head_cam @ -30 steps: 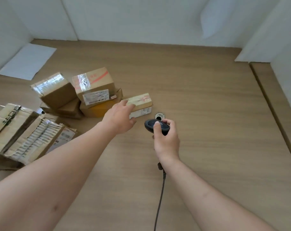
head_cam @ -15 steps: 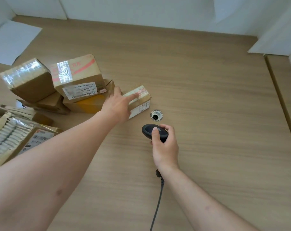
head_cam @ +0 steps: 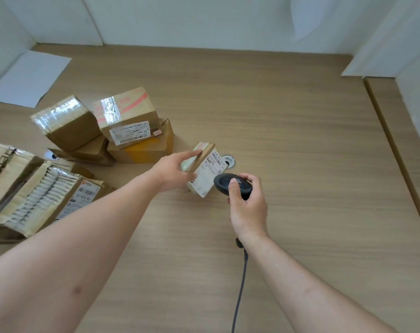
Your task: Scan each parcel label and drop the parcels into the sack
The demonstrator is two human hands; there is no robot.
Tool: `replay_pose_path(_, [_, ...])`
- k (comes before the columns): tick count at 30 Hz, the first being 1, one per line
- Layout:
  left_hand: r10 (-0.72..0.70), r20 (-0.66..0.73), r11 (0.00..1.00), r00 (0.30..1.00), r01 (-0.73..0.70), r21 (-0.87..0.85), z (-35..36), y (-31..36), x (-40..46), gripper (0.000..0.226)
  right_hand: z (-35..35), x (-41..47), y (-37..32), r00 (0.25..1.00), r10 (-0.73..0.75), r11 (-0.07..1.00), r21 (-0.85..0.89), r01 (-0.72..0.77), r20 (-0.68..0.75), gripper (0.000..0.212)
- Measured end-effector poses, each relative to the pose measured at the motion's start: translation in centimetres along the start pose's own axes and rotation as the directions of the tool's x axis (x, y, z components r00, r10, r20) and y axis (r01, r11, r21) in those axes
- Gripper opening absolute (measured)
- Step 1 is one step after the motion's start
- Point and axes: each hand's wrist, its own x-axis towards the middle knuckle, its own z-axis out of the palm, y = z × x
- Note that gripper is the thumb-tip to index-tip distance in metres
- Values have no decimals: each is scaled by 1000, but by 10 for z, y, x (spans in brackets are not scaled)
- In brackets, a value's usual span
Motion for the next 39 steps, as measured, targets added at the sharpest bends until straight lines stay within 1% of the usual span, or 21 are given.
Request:
replay_pose_path(4, [-13,45,996,999,17,-82,-13,-3,-31,78,-7,-23,-17,999,-45,999,22,46,-25,26])
replay_pose_path(7, [37,26,981,999,-31,-189,-20,-2,-60,83,-10,-45,-36,996,-50,996,75,56,-74,30])
replay_pose_path(10, [58,5,943,998,-53,-328,-21,0,-91,90,-12,-74,-54,993,-43,988,144,59,-112,32])
replay_pose_path(12, [84,-4,926,996,-79,-370,-24,1,-110,92,-14,-94,-65,989,-46,983,171,70,-139,29])
replay_pose_path(15, [146,-9,906,989,-137,-402,-35,0,-140,92,-19,-124,-80,981,-73,981,164,104,-182,28])
replay_pose_path(19, [197,-30,888,980,-191,-418,-50,-1,-181,93,-27,-169,-94,966,-77,975,184,125,-247,31])
replay_pose_path(23, [278,-72,882,958,-284,-375,-60,-3,-223,94,-35,-214,-107,956,-93,961,227,159,-278,17])
replay_pose_path(26, [312,-105,878,944,-329,-348,-63,-3,-253,98,-38,-243,-118,952,-95,942,283,181,-291,13])
replay_pose_path(29, [326,-146,877,934,-356,-323,-64,-1,-278,103,-43,-270,-128,948,-144,921,312,233,-284,12])
replay_pose_path(32, [361,-196,858,911,-408,-312,-60,4,-299,104,-56,-291,-133,940,-197,915,292,278,-278,12])
replay_pose_path(39, [346,-249,843,904,-417,-341,-36,23,-341,105,-93,-324,-129,939,-248,909,278,311,-239,13])
